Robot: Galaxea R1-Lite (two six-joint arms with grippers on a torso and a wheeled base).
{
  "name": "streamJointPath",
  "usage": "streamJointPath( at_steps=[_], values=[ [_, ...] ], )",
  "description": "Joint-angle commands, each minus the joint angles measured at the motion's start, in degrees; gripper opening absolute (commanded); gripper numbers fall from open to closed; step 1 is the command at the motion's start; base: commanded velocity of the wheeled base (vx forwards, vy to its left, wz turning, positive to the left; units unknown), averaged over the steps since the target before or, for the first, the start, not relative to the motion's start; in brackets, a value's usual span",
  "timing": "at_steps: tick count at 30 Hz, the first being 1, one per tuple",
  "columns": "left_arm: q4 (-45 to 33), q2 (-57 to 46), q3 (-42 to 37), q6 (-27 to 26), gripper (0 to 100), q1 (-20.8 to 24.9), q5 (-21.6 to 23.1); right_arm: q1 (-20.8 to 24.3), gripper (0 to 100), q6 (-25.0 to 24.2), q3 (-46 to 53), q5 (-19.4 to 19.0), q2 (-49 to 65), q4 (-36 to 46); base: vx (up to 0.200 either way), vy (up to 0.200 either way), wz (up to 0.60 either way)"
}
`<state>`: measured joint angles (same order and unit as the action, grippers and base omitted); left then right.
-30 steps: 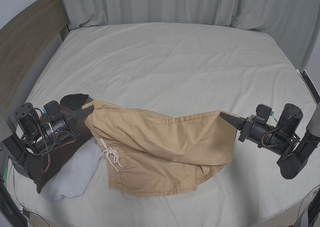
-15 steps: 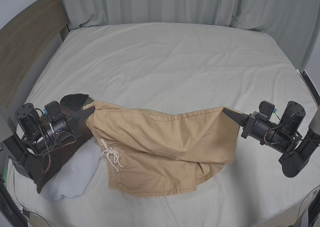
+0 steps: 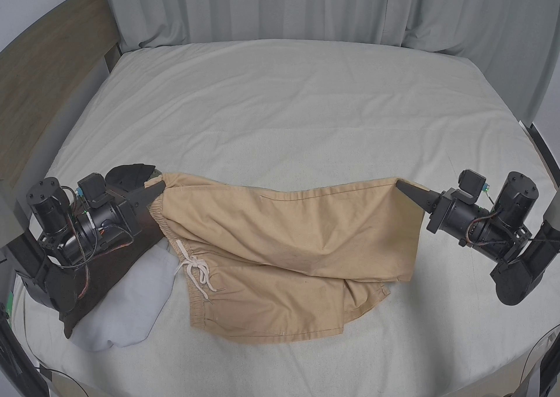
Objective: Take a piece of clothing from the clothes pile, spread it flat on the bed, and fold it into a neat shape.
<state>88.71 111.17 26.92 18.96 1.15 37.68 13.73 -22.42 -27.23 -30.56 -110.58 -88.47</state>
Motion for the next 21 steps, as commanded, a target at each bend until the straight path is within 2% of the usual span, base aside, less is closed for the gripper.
streamJointPath(
  at_steps=[1, 21],
  values=[
    [0.1, 0.7, 0.7, -0.1, 0, -0.3, -0.1, -1.6, 0, -0.7, -0.5, 0.0, 0.1, -0.1, 0.000, 0.000, 0.00],
    [0.1, 0.8, 4.0, 0.3, 0, -2.2, -1.9, -3.2, 0, -0.7, -1.2, -0.2, 0.5, -0.1, 0.000, 0.000, 0.00]
  ],
)
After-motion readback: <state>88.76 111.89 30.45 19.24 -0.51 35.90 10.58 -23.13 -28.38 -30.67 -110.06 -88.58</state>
